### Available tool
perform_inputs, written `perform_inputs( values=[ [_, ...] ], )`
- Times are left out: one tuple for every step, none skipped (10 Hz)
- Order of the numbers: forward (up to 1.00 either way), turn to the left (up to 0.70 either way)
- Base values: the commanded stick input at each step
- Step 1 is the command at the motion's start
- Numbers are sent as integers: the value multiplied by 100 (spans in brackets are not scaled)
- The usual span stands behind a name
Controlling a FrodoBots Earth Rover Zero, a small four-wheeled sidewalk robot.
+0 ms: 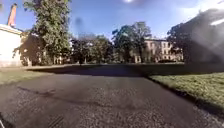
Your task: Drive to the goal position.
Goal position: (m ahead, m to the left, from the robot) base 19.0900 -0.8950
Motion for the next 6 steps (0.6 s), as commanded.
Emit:
perform_inputs(
  values=[
    [50,0],
    [50,0],
    [50,0],
    [50,0],
    [50,0],
    [50,0]
  ],
)
